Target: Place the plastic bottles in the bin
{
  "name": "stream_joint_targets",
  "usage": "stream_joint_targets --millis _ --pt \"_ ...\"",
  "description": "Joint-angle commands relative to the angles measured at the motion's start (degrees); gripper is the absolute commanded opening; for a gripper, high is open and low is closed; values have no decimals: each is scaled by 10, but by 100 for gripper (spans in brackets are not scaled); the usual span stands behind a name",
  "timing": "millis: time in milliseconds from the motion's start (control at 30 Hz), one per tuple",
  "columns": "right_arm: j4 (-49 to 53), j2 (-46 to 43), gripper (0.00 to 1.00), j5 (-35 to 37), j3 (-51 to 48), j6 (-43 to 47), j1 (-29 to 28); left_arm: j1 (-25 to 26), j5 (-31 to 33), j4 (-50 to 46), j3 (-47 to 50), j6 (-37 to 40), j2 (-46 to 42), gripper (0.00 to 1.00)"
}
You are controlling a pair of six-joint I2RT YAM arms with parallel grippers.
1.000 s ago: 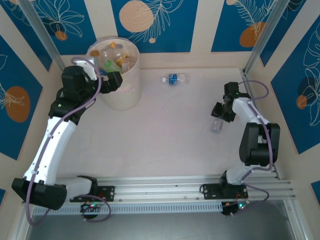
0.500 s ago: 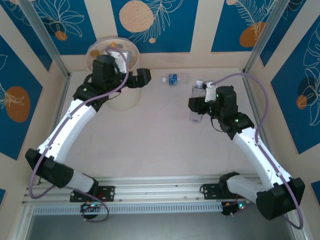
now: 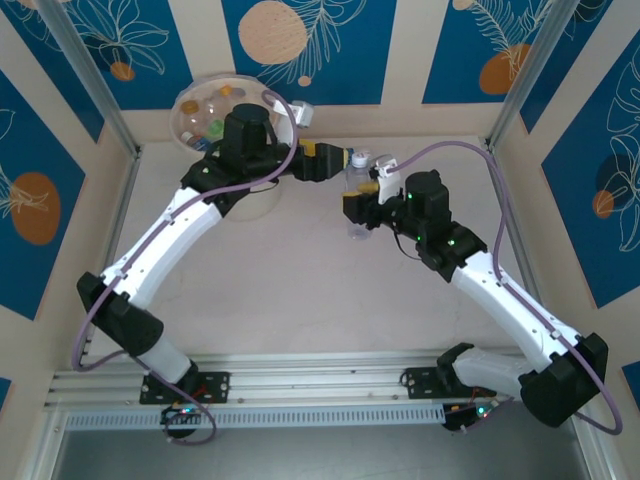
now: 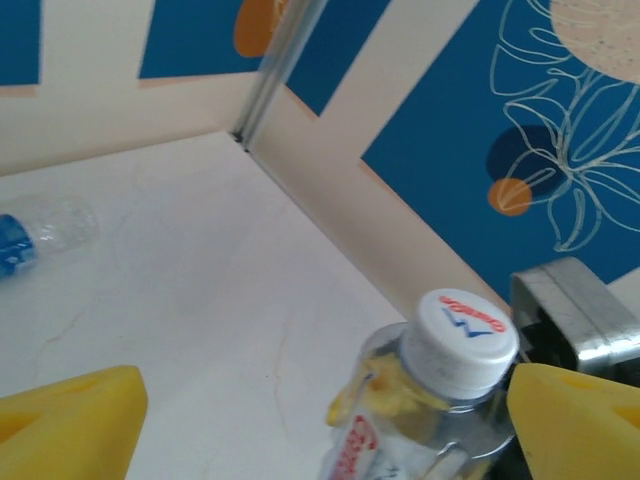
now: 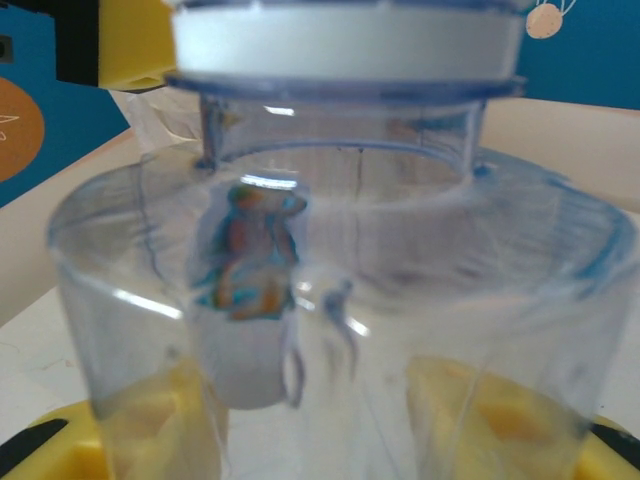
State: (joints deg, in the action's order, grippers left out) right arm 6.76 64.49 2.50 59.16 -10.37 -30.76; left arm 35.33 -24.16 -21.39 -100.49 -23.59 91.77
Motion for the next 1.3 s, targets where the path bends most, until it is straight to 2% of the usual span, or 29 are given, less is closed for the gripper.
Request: stream_joint_targets --millis 0,233,567,633,833,1033,1267 --pt "-22 1 47 -10 23 14 -9 7 -46 23 -24 13 8 87" --pt "-24 3 47 -22 28 12 -15 8 -80 19 -49 13 30 68" --pt "-14 10 47 -20 36 14 -18 13 -134 39 -52 -15 43 65" --pt "-14 11 47 -21 38 14 -18 14 -136 35 -52 -12 43 61" --pt "-12 15 47 -25 46 15 -18 18 -154 28 -53 -12 54 59" --pt "-10 20 47 -29 49 13 -20 18 -162 30 -58 -15 61 46" --pt "-12 25 47 -29 52 12 -22 23 -190 51 -58 -37 68 45"
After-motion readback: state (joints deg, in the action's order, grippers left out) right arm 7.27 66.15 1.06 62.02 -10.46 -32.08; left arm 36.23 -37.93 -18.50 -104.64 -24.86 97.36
